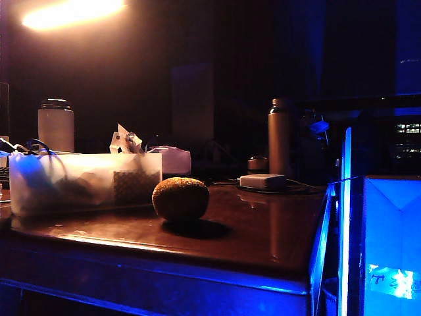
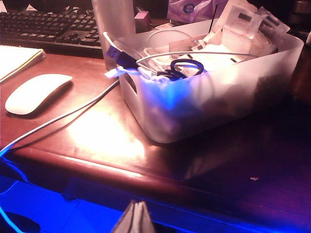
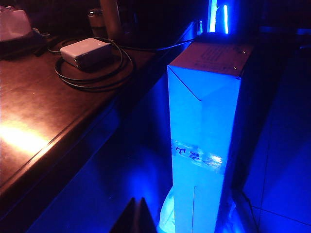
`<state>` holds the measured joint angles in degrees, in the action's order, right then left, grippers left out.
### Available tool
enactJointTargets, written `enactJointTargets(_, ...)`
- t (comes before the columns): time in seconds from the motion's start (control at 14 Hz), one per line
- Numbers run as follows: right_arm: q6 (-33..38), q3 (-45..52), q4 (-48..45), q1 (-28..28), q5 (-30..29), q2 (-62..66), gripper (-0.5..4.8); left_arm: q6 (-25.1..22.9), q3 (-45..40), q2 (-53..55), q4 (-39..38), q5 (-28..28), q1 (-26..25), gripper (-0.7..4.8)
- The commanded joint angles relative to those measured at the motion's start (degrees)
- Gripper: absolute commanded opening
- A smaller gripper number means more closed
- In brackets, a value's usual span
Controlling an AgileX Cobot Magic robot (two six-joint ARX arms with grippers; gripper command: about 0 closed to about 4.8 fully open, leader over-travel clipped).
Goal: Pick up the kiwi and place it into the translucent box.
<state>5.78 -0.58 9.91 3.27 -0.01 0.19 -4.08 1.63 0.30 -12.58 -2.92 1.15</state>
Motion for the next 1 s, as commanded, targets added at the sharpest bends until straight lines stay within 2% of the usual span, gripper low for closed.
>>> enactJointTargets(0.07,0.26,0.20,-0.24,0.02,-0.13,-0.07,-0.01,0.00,-0.04,0.02,-1.07,-0.33,0.07,-0.02)
enactJointTargets(0.36,0.31,0.20,-0.59,0.04,-0.11,-0.07,-0.01,0.07,-0.04,0.02,-0.96,-0.33,0.07,-0.03)
enactJointTargets(0.43,1.11,-0.02,-1.40,0.04,-0.09,-0.07,-0.01,2.32,0.24,0.02,0.81,-0.33,0.07,-0.03)
enactJointTargets(0.5,4.50,-1.18,-2.21,0.04,-0.04,-0.07,-0.01,6.93,1.46,0.02,4.59,-0.24,0.07,-0.03)
enactJointTargets(0.57,7.50,-3.65,-2.01,0.04,0.15,-0.07,-0.01,10.27,4.15,0.07,8.02,2.21,0.07,-0.03)
enactJointTargets(0.64,8.15,-6.38,-2.03,0.04,0.72,-0.07,-0.01,11.65,8.04,0.09,9.22,7.28,0.07,-0.03)
enactJointTargets(0.71,8.15,-9.64,-2.05,0.04,2.62,0.13,-0.01,11.50,12.59,1.03,9.27,13.51,0.07,-0.03)
enactJointTargets(0.79,8.15,-13.22,-1.95,0.00,4.85,1.31,-0.01,8.98,17.79,3.78,9.33,18.84,0.07,-0.03)
enactJointTargets(0.93,8.15,-20.94,-2.05,0.02,5.27,8.50,-0.01,3.43,27.67,13.79,9.79,20.11,0.07,-0.03)
enactJointTargets(1.0,8.13,-24.81,-2.05,0.07,3.85,13.55,-0.01,2.25,32.92,19.87,9.46,17.70,0.07,-0.03)
